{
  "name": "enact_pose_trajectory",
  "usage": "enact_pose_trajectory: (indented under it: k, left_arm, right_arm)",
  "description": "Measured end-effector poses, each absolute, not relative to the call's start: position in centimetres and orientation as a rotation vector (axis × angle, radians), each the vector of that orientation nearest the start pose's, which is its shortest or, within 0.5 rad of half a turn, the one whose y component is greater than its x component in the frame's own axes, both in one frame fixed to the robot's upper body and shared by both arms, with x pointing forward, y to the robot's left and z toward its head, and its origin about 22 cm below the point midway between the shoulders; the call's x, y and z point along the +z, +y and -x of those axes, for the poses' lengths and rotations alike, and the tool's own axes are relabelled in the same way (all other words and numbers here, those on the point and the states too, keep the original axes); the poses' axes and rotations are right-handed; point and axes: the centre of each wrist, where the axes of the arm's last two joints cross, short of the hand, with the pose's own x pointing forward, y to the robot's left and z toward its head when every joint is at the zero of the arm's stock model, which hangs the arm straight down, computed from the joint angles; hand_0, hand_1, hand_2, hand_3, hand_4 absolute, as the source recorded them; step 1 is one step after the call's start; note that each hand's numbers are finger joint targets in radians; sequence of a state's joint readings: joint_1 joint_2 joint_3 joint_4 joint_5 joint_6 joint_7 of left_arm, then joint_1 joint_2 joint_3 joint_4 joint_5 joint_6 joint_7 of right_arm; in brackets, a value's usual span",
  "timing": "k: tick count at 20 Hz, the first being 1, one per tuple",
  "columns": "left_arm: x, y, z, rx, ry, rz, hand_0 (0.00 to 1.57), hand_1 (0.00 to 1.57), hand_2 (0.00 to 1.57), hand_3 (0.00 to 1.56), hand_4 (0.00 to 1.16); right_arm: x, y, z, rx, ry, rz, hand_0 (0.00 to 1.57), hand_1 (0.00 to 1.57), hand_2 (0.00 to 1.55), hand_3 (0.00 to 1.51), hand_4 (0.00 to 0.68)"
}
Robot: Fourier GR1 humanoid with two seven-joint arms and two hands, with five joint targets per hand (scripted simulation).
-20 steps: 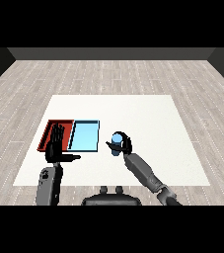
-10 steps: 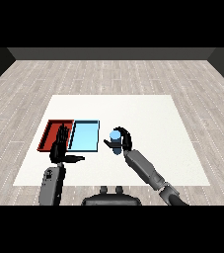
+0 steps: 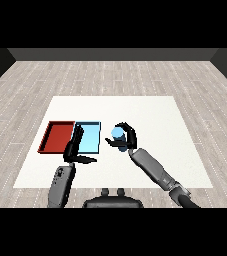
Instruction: Pick the blue can and put it in the blue box
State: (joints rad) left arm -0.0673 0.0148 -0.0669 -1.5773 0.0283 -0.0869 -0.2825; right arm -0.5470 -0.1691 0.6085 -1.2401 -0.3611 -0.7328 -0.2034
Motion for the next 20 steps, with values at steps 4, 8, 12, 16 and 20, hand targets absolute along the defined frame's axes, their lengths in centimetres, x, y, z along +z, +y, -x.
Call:
enact_pose_trajectory:
  k: [4, 8, 12, 16, 20]
  left_arm:
    - [1.4, 19.4, -26.0, -0.137, -1.880, 0.195, 0.00, 0.00, 0.00, 0.00, 0.00]
    - [1.0, 18.6, -26.4, -0.139, -1.866, 0.212, 0.00, 0.00, 0.00, 0.00, 0.00]
    - [0.8, 17.7, -26.9, -0.147, -1.838, 0.261, 0.00, 0.00, 0.00, 0.00, 0.00]
    - [0.4, 16.1, -26.7, -0.154, -1.803, 0.302, 0.00, 0.00, 0.00, 0.00, 0.00]
    - [0.1, 14.8, -26.9, -0.152, -1.771, 0.324, 0.00, 0.00, 0.00, 0.00, 0.00]
  right_arm:
    - [4.8, -11.4, -31.1, 0.088, -1.840, 0.081, 1.42, 1.42, 1.44, 1.41, 0.622]
    - [5.1, -13.4, -31.0, 0.109, -1.849, 0.090, 1.42, 1.42, 1.45, 1.40, 0.616]
    - [5.6, -13.9, -31.2, 0.128, -1.858, 0.105, 1.44, 1.44, 1.45, 1.40, 0.615]
    - [6.2, -14.1, -31.2, 0.154, -1.865, 0.099, 1.46, 1.46, 1.46, 1.40, 0.612]
    - [7.1, -13.6, -31.4, 0.166, -1.872, 0.080, 1.47, 1.47, 1.46, 1.40, 0.614]
